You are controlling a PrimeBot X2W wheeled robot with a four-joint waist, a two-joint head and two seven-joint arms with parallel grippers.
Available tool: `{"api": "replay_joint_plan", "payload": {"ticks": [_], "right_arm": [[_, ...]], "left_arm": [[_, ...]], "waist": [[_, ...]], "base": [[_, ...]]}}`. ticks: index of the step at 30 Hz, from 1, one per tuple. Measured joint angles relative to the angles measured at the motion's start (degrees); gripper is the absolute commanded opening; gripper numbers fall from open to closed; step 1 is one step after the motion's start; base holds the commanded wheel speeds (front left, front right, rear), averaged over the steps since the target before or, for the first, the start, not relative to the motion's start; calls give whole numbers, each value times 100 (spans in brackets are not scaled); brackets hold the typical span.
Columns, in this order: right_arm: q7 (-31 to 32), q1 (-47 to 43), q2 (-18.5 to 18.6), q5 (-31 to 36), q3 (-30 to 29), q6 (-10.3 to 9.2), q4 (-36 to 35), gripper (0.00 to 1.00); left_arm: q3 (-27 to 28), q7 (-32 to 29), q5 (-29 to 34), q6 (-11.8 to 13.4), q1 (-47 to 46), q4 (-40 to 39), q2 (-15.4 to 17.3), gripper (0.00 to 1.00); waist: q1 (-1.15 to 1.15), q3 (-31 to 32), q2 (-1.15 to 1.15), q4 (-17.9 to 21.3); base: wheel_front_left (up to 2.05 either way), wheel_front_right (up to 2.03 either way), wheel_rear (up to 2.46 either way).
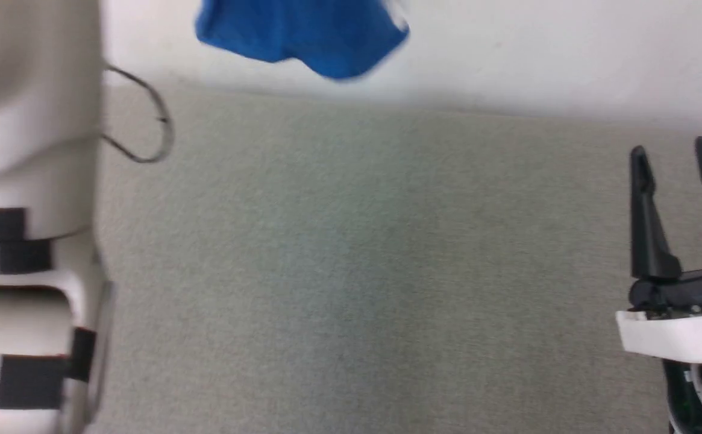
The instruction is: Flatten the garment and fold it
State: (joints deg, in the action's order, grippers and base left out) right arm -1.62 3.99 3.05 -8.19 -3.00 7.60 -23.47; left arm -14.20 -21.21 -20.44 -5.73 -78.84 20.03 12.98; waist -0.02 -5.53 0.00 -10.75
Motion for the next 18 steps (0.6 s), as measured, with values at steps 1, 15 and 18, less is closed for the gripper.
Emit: {"api": "replay_joint_plan", "payload": {"ticks": [1,15,18], "right_arm": [[-13,-10,-1,-27,-57,0,0,100],[-41,-65,1,-70,-580,-1,-63,100],[-35,-65,1,-100,-510,-1,-62,100]], "left_arm": [[-40,-26,-74,0,-5,10,-141,0],[-1426,-81,-862,142,1834,-58,-980,0],[-1811,-9,-795,225,2525,132,-993,0]], "waist": [[0,51,0,62],[2,271,0,906],[2,240,0,1051]], "base": [[0,0,0],[0,0,0],[0,0,0]]}}
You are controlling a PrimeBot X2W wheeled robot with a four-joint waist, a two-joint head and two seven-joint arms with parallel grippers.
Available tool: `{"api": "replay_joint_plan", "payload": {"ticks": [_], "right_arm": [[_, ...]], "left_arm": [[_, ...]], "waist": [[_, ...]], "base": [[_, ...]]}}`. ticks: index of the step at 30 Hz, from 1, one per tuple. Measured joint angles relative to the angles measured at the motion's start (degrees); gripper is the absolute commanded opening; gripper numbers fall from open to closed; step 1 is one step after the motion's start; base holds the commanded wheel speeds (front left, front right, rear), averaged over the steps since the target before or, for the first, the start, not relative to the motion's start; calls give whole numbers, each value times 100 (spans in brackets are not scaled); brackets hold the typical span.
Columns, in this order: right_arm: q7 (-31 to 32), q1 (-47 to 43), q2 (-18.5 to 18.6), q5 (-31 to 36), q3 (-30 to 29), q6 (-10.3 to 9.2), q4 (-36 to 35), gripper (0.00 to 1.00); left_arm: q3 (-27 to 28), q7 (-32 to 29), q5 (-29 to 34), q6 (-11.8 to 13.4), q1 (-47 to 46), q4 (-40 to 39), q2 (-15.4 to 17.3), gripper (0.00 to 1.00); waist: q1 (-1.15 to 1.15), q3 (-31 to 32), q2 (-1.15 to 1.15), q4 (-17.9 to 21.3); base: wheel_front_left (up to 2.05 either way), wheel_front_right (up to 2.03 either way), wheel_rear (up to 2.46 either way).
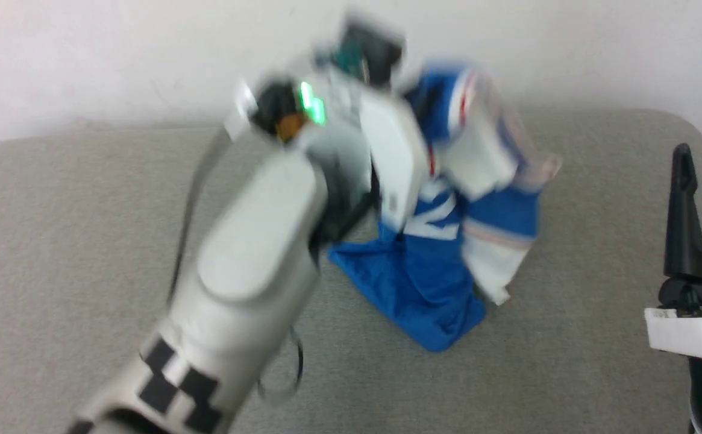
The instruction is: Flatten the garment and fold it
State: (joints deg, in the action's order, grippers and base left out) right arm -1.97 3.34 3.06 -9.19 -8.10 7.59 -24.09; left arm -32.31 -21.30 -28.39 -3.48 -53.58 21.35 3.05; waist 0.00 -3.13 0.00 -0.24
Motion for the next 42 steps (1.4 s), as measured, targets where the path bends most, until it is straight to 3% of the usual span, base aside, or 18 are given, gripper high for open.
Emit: {"api": "replay_joint_plan", "payload": {"ticks": [7,11,12,13,17,22,28,35,38,42], "right_arm": [[53,1,-1,-41,157,0,54,100],[98,1,-1,-37,198,0,57,100],[107,1,-1,-26,186,0,54,100],[134,1,-1,-4,172,0,54,100],[197,-4,-1,21,153,0,48,100],[246,-179,-2,4,67,0,45,100],[245,-497,-1,-135,-56,0,91,100],[220,-861,-1,-278,-59,0,319,100],[180,-930,-1,-298,-93,0,388,100],[231,-953,-1,-236,-167,0,425,100]], "left_arm": [[-545,13,71,183,1740,1116,58,0],[-564,349,63,382,2155,1566,56,0],[-536,517,36,422,2159,1583,46,66],[-489,679,-14,441,2147,1571,37,100],[-282,1490,-129,514,2023,1252,25,100],[191,2576,-230,683,2017,179,145,100],[844,3414,133,1258,2910,-1519,1160,100],[1484,3602,717,1875,5162,-3292,1746,100],[1552,3604,994,1992,5683,-3577,1639,100],[1510,3604,1159,1924,5878,-3686,1362,100]], "waist": [[0,-147,0,259],[0,-251,0,328],[0,-273,0,325],[0,-286,0,309],[0,-268,0,207],[0,-123,0,42],[0,32,0,-83],[-1,25,0,-22],[-1,16,0,-30],[-1,-15,0,-110]], "base": [[0,0,0],[0,0,0],[0,0,0],[0,0,0],[0,0,0],[0,0,0],[0,0,0],[0,0,0],[0,0,0],[0,0,0]]}}
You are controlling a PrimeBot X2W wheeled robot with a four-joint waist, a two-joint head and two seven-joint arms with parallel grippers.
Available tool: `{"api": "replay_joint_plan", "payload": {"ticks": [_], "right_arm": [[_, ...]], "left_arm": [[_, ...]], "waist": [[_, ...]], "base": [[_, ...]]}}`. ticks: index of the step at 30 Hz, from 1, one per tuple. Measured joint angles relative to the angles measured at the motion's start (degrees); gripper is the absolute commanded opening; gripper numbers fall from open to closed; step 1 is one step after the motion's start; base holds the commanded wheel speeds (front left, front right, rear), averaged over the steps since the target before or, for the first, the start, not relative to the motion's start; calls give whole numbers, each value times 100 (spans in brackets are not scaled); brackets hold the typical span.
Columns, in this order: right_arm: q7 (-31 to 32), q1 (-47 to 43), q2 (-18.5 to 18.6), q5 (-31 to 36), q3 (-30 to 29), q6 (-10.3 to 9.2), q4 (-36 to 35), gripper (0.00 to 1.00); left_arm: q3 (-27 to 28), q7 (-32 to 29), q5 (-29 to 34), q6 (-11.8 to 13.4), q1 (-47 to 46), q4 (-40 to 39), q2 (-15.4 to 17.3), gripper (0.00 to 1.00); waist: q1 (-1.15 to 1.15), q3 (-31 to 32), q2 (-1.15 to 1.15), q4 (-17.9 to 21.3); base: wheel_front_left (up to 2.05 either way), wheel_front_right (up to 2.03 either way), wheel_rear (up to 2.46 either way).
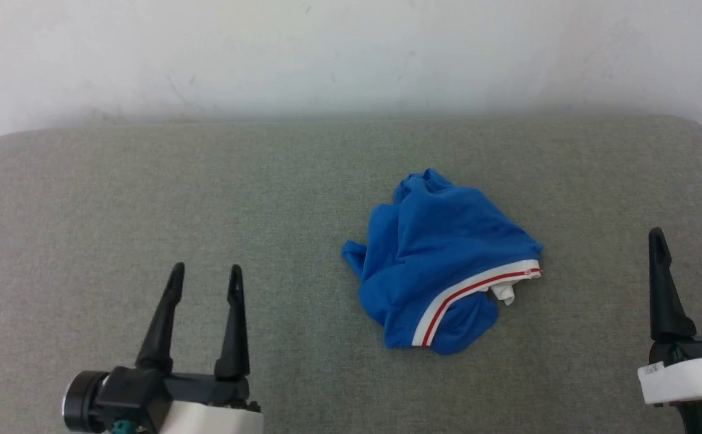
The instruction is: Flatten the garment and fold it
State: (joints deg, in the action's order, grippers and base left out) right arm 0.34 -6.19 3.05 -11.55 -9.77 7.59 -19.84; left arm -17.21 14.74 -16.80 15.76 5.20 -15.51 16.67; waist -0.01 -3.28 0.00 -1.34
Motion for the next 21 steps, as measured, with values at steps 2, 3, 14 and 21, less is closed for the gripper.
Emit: {"api": "replay_joint_plan", "payload": {"ticks": [2,3,14,21], "right_arm": [[167,55,0,69,7,0,-3,100],[277,147,4,126,4,0,-4,100],[1806,1937,1516,-547,592,-1,1248,100],[2403,2373,2308,-1318,1792,-2,2469,100]], "left_arm": [[-38,0,111,-73,-5,-2,-82,100],[-42,-1,153,-112,-19,-3,-132,100],[-11,0,511,-459,-505,66,-623,100],[-13,0,687,-722,-826,200,-900,100]], "waist": [[0,-56,0,-36],[0,-93,0,-53],[2,-743,0,-239],[2,-1163,0,-495]], "base": [[0,0,0],[0,0,0],[0,0,0],[0,0,0]]}}
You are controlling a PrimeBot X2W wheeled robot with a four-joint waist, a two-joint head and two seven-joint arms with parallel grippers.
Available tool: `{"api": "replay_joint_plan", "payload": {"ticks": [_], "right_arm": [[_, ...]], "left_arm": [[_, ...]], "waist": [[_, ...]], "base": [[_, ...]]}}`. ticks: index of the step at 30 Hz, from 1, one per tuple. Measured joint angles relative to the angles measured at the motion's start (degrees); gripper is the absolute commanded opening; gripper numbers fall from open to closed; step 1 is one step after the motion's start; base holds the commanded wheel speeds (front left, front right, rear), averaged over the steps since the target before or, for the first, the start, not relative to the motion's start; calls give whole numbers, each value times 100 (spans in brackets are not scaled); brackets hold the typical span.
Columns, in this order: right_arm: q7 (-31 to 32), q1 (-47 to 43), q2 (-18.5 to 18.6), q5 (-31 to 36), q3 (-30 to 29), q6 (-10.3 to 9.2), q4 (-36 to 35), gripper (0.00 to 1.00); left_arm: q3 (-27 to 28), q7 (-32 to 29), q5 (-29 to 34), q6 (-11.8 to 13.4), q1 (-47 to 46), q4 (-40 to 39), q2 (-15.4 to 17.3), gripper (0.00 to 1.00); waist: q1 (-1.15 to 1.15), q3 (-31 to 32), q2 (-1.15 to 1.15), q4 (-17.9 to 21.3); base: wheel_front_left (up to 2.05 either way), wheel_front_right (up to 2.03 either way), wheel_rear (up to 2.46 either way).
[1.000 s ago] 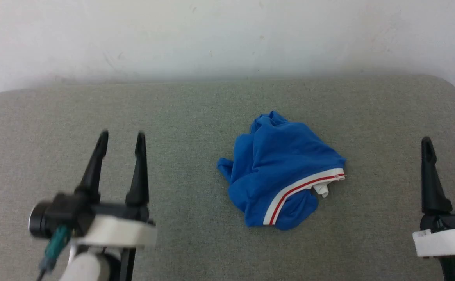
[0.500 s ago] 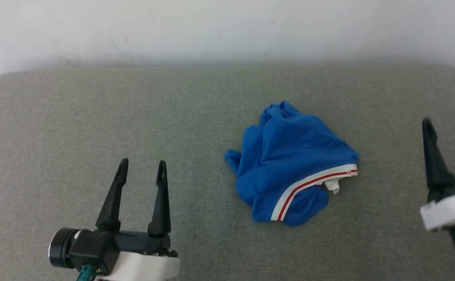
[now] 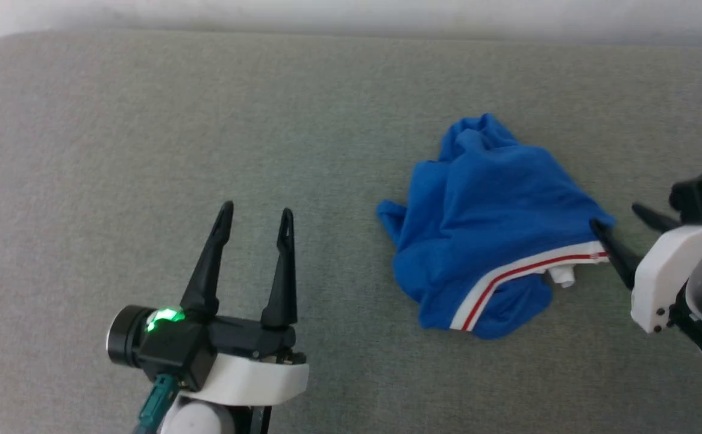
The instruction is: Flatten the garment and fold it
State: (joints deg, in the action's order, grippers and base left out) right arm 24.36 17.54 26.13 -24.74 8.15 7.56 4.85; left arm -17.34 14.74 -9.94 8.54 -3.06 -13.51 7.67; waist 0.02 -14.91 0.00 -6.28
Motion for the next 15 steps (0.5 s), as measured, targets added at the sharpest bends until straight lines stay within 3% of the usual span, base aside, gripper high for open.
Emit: {"api": "replay_joint_plan", "payload": {"ticks": [6,10,11,12,15], "right_arm": [[-3,159,392,-315,698,-1,845,100],[-278,364,526,-367,860,-2,1205,100],[-304,402,547,-381,889,-2,1268,71],[-354,433,556,-404,895,-2,1347,0],[-545,483,482,-415,900,7,1494,0]], "left_arm": [[-59,0,91,-156,-213,203,-196,100],[-64,0,114,-208,-232,302,-270,100],[-58,0,124,-233,-231,324,-276,100],[-49,0,140,-243,-231,347,-288,100],[-19,0,147,-249,-210,416,-330,100]], "waist": [[0,-235,0,-330],[-1,-332,0,-517],[-2,-344,0,-551],[-2,-350,0,-577],[-1,-301,0,-597]], "base": [[0,0,0],[0,0,0],[0,0,0],[0,0,0],[0,0,0]]}}
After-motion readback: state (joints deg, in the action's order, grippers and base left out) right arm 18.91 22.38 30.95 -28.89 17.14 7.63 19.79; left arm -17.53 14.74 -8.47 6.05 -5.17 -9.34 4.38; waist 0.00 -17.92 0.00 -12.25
